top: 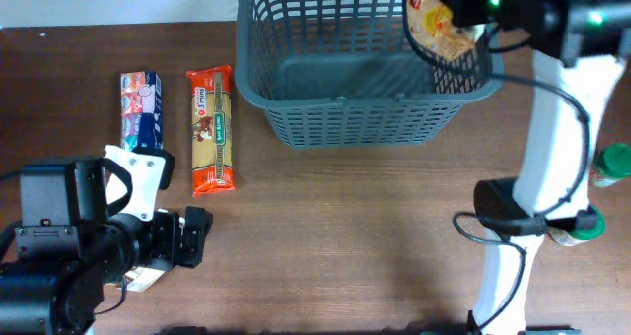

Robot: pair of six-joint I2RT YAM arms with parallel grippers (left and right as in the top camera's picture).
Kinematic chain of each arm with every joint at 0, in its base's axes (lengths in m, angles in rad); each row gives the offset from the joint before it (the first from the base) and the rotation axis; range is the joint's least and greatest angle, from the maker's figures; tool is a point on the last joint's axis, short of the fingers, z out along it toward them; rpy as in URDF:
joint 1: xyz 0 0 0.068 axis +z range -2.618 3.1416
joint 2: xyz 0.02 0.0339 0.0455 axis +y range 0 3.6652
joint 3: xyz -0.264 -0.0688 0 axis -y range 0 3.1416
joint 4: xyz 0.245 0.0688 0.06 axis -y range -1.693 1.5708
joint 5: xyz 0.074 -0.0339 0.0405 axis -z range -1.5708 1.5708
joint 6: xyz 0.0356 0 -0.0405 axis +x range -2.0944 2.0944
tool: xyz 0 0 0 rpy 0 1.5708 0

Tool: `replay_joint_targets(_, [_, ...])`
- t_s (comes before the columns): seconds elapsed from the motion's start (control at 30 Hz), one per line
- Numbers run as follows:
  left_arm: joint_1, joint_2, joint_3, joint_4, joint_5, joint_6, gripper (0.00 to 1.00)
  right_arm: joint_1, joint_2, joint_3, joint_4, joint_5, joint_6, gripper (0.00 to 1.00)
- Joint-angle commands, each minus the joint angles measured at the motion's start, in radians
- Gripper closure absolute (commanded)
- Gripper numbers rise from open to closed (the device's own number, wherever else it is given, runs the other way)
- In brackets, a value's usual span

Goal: Pack container
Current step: 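Lift the orange snack bag and carry it over the grey basket, then release the snack bag into the basket and withdraw the right arm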

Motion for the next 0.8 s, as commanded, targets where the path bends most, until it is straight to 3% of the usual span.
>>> replay_joint_targets(0.0, [0.006,0.002,0.016,-0.007,-0.007,-0.009,0.01,0.016,0.01,-0.016,0.026,0.012,0.02,0.96])
replay_joint_targets(0.53, [0.006,0.002,0.016,-0.015,-0.006,-0.009,0.01,0.031,0.033,-0.527,0.05,0.048,0.025,0.96])
replay_joint_targets(0.77, [0.006,0.002,0.016,-0.015,-0.006,-0.009,0.01,0.031,0.033,-0.597,0.069,0.048,0.024,0.95])
